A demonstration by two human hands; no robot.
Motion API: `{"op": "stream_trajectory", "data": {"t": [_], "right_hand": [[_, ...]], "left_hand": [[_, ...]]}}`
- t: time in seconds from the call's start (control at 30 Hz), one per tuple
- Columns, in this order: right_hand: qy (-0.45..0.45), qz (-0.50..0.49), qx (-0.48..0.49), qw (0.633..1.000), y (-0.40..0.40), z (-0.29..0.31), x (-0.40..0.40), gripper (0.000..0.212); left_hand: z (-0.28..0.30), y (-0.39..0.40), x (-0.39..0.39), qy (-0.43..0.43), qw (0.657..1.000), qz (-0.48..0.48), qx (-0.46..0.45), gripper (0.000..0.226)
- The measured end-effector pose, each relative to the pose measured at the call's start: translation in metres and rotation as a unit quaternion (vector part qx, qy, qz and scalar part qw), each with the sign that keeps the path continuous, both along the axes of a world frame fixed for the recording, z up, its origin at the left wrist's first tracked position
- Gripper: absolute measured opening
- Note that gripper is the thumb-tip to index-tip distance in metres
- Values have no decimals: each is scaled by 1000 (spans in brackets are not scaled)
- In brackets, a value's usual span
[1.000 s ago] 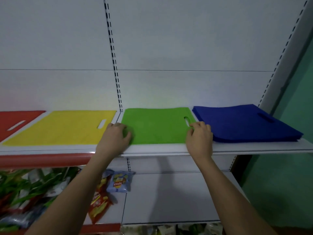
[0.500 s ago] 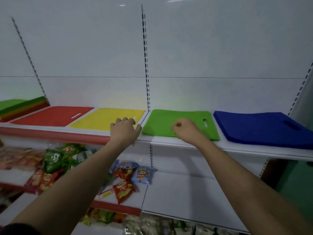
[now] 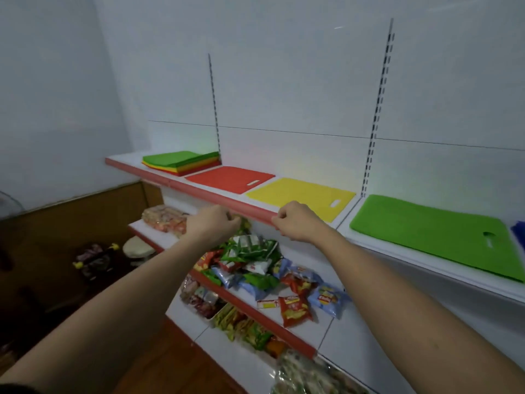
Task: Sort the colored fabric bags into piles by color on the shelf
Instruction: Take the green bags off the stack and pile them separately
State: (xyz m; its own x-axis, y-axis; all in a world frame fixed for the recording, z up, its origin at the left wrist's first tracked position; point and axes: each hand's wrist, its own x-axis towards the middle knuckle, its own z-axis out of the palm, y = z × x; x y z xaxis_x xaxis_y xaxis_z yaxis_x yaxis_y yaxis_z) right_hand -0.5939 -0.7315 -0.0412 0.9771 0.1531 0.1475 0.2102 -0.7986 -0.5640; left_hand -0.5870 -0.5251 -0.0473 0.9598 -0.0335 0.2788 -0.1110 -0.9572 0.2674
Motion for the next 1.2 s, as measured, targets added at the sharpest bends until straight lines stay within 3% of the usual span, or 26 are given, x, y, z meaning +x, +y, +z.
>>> {"op": "stream_trajectory", "data": {"t": [0.27,0.5,0.63,0.77,1.2], "right_hand": [[-10,84,-24,996,155,17,34,33],[-4,131,-33,991,303,12,68,43],[22,149,-37,988,372,-1,89,33],[11,160,-55,985,417,-5,115,23],[11,180,-100,978,509,-36,277,27]], "left_hand": [[5,147,9,8,998,62,-18,39],[0,280,14,24,992,105,-63,34],[-3,344,21,34,990,122,-61,35],[-2,388,39,45,987,143,-58,36],[-25,480,177,59,986,143,-62,37]]}}
